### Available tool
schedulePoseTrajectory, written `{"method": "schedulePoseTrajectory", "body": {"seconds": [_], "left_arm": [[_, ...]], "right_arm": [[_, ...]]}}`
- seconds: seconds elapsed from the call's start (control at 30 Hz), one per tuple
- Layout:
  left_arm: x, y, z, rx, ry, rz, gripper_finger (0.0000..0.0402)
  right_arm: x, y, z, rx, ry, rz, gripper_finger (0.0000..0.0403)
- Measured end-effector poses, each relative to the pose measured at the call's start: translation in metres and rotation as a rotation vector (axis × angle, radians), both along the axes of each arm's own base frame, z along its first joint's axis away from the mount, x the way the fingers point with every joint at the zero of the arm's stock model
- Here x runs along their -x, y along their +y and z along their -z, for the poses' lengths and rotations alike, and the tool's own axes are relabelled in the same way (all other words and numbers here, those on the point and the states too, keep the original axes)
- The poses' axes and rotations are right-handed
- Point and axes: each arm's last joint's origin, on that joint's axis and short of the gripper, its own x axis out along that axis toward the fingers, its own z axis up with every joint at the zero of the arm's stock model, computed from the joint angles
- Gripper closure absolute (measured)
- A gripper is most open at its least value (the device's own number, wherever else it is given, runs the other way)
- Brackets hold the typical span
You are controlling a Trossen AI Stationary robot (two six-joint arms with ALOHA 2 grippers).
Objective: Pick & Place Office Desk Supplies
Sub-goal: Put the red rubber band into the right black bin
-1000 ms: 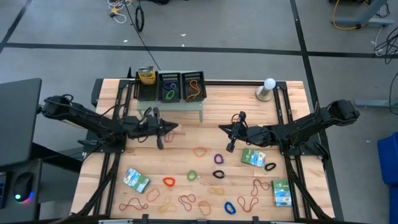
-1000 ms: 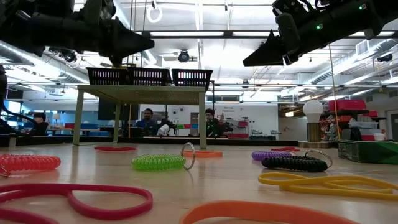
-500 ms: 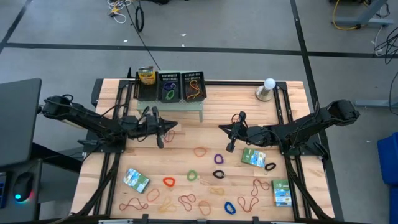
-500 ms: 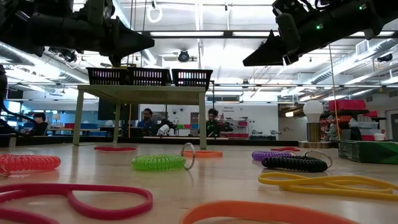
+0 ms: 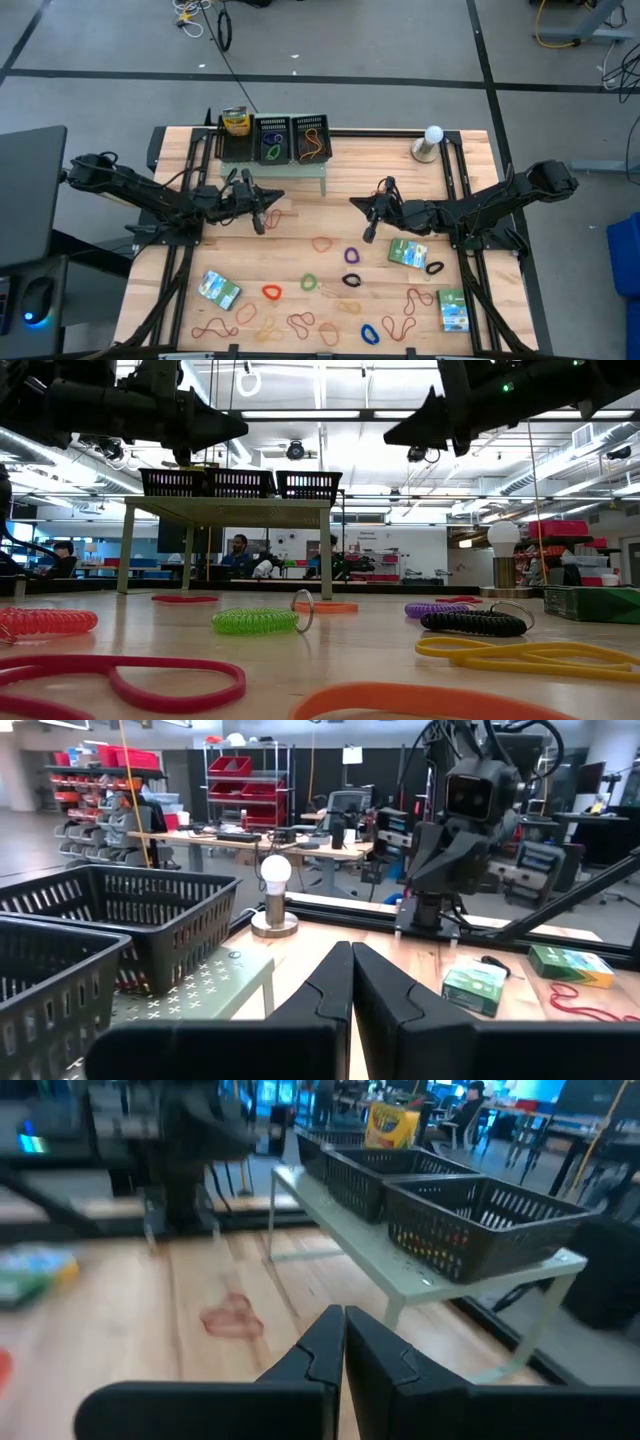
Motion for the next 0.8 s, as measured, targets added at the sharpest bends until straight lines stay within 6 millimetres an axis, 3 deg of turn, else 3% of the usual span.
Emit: {"method": "schedulePoseTrajectory", "body": {"seconds": [0.27,0.37,0.43,0.5,0.67,0.8], "left_arm": [[0.000,0.000,0.000,0.000,0.001,0.000,0.0392],[0.000,0.000,0.000,0.000,0.001,0.000,0.0392],[0.000,0.000,0.000,0.000,0.001,0.000,0.0392],[0.000,0.000,0.000,0.000,0.001,0.000,0.0392],[0.000,0.000,0.000,0.000,0.001,0.000,0.0392],[0.000,0.000,0.000,0.000,0.001,0.000,0.0392]], "right_arm": [[-0.003,-0.007,-0.006,-0.253,-0.154,-0.010,0.0380],[-0.005,-0.009,-0.010,-0.369,-0.153,-0.142,0.0380],[-0.009,0.001,-0.015,-0.349,-0.050,-0.308,0.0386],[-0.010,0.015,-0.014,-0.329,0.139,-0.349,0.0395],[-0.002,0.044,-0.023,-0.290,0.546,-0.186,0.0391],[0.007,0.065,-0.031,-0.370,0.722,-0.101,0.0368]]}}
